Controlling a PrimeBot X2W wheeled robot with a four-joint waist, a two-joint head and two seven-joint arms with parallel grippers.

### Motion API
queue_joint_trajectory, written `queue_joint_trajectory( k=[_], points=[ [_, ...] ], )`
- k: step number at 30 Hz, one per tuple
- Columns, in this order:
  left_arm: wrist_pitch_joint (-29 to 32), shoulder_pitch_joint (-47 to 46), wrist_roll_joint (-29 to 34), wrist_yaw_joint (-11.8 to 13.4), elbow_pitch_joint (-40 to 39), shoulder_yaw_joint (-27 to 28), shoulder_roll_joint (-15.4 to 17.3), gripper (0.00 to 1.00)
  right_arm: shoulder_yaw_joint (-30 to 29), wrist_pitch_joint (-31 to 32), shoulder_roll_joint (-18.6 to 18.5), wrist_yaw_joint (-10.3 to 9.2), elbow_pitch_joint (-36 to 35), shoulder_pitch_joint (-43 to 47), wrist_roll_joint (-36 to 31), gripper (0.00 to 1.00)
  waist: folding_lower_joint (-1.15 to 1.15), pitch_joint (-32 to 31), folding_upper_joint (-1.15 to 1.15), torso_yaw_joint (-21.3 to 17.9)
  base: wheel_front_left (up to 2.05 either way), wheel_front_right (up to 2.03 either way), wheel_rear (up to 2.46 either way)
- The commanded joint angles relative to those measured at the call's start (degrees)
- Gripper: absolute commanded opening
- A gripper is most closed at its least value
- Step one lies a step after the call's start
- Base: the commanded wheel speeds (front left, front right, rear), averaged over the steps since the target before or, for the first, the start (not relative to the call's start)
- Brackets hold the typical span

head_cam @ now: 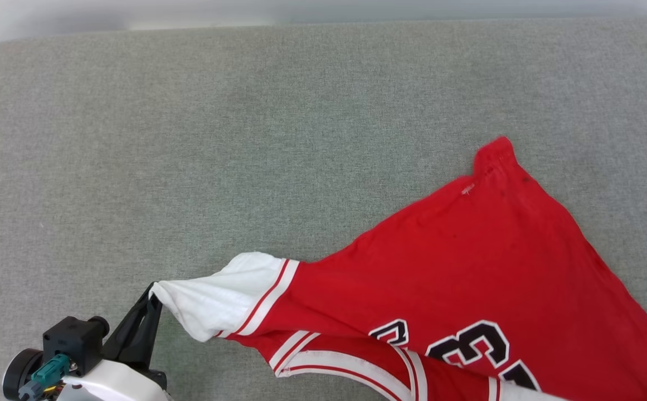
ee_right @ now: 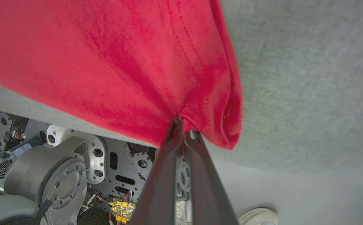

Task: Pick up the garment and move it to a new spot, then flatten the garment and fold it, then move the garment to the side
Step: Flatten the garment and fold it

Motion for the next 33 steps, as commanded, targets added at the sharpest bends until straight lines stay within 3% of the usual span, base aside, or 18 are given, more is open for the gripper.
queue_joint_trajectory(
  k=[1, 2, 3, 4, 9, 12, 16, 17, 23, 33],
  points=[
    [-0.12, 0.46, 0.21, 0.08, -0.05, 0.14, 0.26, 0.0, -1.66, 0.73, 1.99, -0.04, -0.58, 1.82, -0.27, 0.0, 0.01, 0.15, 0.0, 0.0, 0.0, 0.0, 0.0],
    [-0.1, 0.38, 0.26, 0.1, -0.06, 0.13, 0.27, 0.0, -2.8, 0.67, 2.96, -0.04, -1.33, 1.79, -0.49, 0.24, 0.01, 0.21, 0.0, 0.0, 0.0, 0.0, 0.0],
    [-0.09, 0.26, 0.25, 0.15, -0.12, 0.14, 0.24, 0.0, -3.75, 0.9, 3.58, -0.03, -2.35, 1.47, -0.85, 0.87, 0.01, 0.24, 0.0, -0.04, 0.0, 0.0, 0.0],
    [-0.01, 0.06, 0.23, 0.12, -0.18, 0.11, 0.2, 0.0, -4.64, 1.11, 3.85, -0.03, -3.34, 1.07, -1.35, 1.0, 0.01, 0.25, 0.0, -0.01, 0.0, 0.0, 0.0],
    [0.15, -1.05, 0.5, -0.11, -0.31, -0.17, 0.0, 0.0, -7.2, 2.72, 3.23, -0.03, -9.55, -2.58, -3.32, 1.0, 0.01, 0.32, 0.0, 0.4, 0.0, 0.0, 0.0],
    [0.37, -1.89, 0.96, -0.32, -0.48, -0.56, -0.43, 0.0, -8.14, 4.54, 1.43, -0.03, -15.6, -9.74, -4.89, 1.0, 0.01, 0.89, 0.0, 1.08, 0.0, 0.0, 0.0],
    [0.47, -3.05, 1.52, -0.6, -0.65, -0.81, -0.76, 0.0, -6.02, 6.43, -0.77, -0.03, -17.61, -17.02, -6.04, 1.0, 0.01, 1.97, 0.0, 1.91, 0.0, 0.0, 0.0],
    [0.53, -3.92, 1.85, -0.7, -0.72, -1.01, -1.05, 0.0, -3.16, 7.93, -2.07, -0.03, -17.46, -22.63, -7.04, 1.0, 0.01, 2.92, 0.0, 2.53, 0.0, 0.0, 0.0],
    [0.63, -6.37, 2.88, -1.37, -0.81, -1.49, -1.86, 0.0, 6.83, 12.86, -1.83, -0.03, -12.96, -36.89, -9.09, 1.0, 0.01, 5.62, 0.0, 4.11, 0.0, 0.0, 0.0],
    [0.49, -10.1, 4.43, -2.0, -0.87, -1.98, -3.19, 0.0, 24.24, 16.82, 6.99, -0.04, 3.97, -57.75, -14.01, 1.0, 0.01, 10.7, 0.0, 6.3, 0.0, 0.0, 0.0]
  ],
)
